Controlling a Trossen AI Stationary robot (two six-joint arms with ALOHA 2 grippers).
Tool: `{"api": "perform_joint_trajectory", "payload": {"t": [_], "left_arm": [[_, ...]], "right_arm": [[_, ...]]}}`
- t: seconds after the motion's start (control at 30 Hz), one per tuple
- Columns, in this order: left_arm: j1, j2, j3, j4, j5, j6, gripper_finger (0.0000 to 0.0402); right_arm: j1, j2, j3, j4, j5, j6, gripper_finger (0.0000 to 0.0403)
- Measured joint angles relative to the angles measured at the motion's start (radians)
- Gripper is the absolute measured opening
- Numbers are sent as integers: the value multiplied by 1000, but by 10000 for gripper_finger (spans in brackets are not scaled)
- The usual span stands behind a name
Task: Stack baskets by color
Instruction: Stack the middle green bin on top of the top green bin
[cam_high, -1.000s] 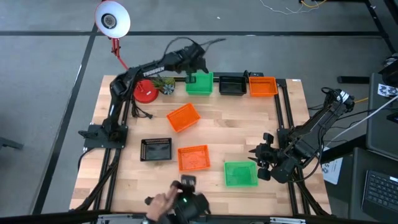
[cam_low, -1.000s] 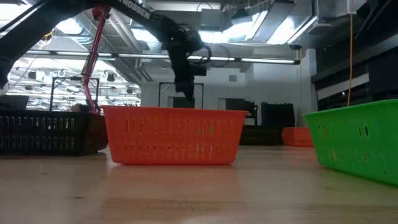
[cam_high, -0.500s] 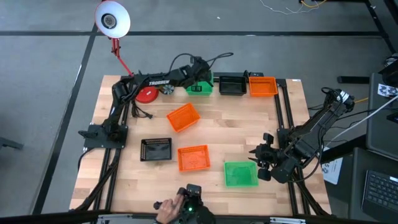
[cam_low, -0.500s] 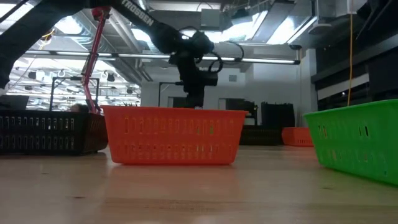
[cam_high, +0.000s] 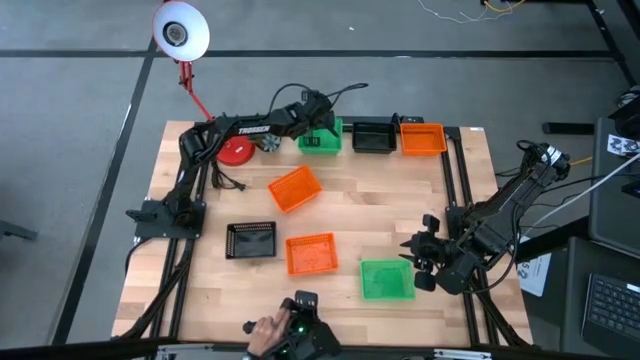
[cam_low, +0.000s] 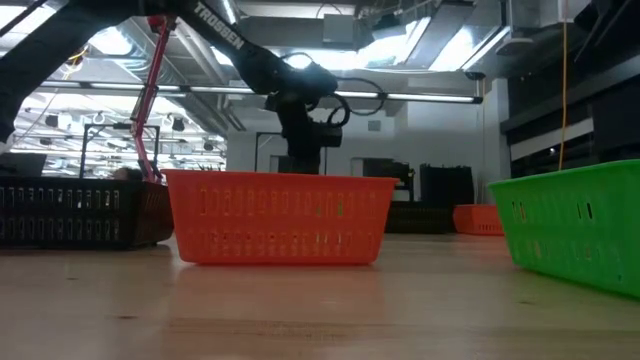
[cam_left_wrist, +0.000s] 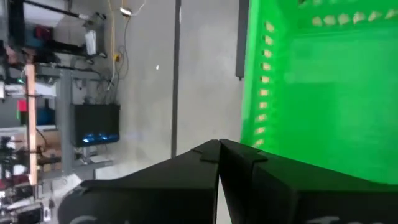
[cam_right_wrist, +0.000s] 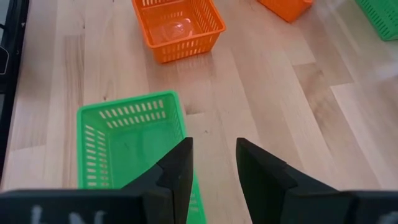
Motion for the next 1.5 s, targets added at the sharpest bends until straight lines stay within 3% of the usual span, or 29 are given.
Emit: {"api": "perform_joint_trajectory", "payload": {"t": [0.17,0.3,0.43,0.53,0.63,0.73,0.8,0.9,1.03,1.17,1.5], "left_arm": [[10,27,-2,16,2,-16,0],[-4,26,10,53,-55,-9,0],[-42,-1,62,-33,-76,-16,0],[-92,-43,98,-186,-65,-80,0],[-140,-101,115,-377,96,-197,0],[-157,-132,119,-472,499,-289,0],[-158,-122,117,-512,620,-314,0],[-146,-73,117,-492,582,-323,0],[-98,8,116,-494,671,-331,0],[-56,69,115,-453,652,-327,0],[5,85,115,-388,641,-304,0]], "right_arm": [[0,0,0,6,0,0,122],[0,0,0,6,0,0,122],[0,0,0,6,1,-3,122],[0,0,0,6,1,-3,122],[0,0,0,6,-2,-4,122],[0,0,0,6,-22,-5,122],[0,0,0,6,-34,-6,122],[0,0,0,6,-34,-6,122],[0,0,0,11,-35,1,122],[0,0,0,25,-36,-5,122],[0,0,0,32,-35,-7,122]]}}
